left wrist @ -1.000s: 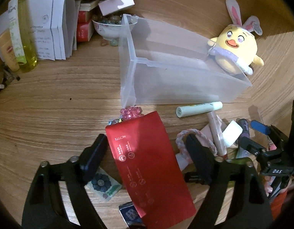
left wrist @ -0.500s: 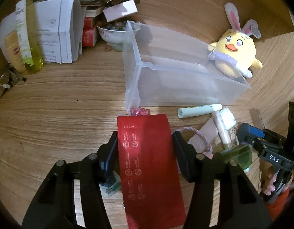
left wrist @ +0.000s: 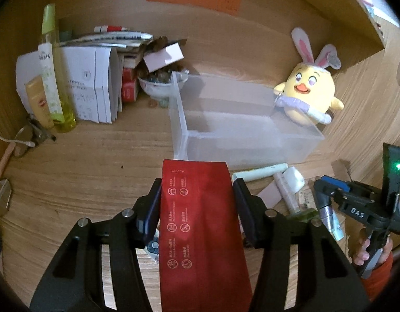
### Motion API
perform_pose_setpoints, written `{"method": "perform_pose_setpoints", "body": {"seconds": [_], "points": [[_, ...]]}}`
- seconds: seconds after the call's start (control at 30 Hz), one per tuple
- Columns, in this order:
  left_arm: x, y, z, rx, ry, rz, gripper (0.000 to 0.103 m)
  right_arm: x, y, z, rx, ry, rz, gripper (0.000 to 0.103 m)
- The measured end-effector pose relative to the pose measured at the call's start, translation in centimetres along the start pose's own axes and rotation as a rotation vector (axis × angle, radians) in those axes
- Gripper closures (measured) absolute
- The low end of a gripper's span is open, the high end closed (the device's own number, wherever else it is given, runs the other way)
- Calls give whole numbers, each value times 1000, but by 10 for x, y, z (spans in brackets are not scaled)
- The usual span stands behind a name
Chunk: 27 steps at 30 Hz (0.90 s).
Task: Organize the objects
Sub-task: 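Grasp the red pouch with the left tool while the right tool grasps the dark lipstick tube, then carry the red pouch and lipstick into the clear box and release both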
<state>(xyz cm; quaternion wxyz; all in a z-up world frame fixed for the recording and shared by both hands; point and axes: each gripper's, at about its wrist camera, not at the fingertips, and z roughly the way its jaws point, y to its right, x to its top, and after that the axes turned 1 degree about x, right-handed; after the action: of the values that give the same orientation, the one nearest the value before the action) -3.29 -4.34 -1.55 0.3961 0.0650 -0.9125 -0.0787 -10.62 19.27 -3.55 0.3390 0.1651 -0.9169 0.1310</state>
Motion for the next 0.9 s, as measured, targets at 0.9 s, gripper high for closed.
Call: {"method": "perform_pose_setpoints", "body": {"seconds": [0.9], "points": [[43,6,-26,-34,157,-40,50,36,-19,-61,-8,223,-43,79]]}}
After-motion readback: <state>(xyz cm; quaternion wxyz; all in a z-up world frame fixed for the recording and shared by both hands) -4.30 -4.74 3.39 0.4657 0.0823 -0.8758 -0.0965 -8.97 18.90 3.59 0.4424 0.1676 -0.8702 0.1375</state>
